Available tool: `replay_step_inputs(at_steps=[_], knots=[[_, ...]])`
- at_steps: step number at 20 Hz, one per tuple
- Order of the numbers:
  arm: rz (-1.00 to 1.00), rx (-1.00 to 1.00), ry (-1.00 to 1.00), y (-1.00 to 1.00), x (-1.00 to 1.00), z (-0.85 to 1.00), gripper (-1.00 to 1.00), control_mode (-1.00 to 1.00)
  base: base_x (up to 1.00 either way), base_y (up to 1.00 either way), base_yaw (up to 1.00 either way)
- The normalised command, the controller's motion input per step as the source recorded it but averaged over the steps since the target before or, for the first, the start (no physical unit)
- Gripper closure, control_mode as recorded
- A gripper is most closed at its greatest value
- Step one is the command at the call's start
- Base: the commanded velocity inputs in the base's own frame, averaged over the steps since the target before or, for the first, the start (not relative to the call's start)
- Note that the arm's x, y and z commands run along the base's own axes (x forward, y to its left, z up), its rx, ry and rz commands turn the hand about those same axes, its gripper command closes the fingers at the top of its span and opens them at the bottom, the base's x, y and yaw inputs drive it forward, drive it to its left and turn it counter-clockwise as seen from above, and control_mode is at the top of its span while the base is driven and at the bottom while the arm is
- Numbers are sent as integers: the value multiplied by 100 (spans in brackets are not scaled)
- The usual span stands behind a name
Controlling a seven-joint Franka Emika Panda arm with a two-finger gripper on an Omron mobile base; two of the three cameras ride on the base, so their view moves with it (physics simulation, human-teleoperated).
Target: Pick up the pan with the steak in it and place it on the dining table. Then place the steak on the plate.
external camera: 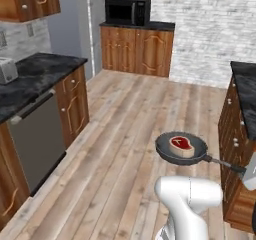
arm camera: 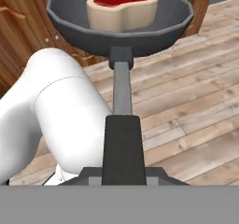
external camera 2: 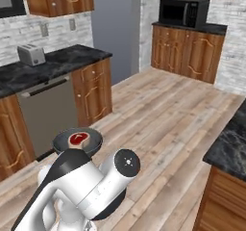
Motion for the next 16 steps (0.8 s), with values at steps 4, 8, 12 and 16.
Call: replay_step_inputs(at_steps=[4, 8, 12, 16], knots=[[0, 0, 0, 0, 0, 0, 100, 100, 0, 0, -50], [0, 0, 0, 0, 0, 0, 100, 100, -5, -12, -29], [0, 0, 0, 0, 0, 0, 100, 100, 0, 0, -2], [0, 0, 0, 0, 0, 0, 100, 100, 5, 17, -5]])
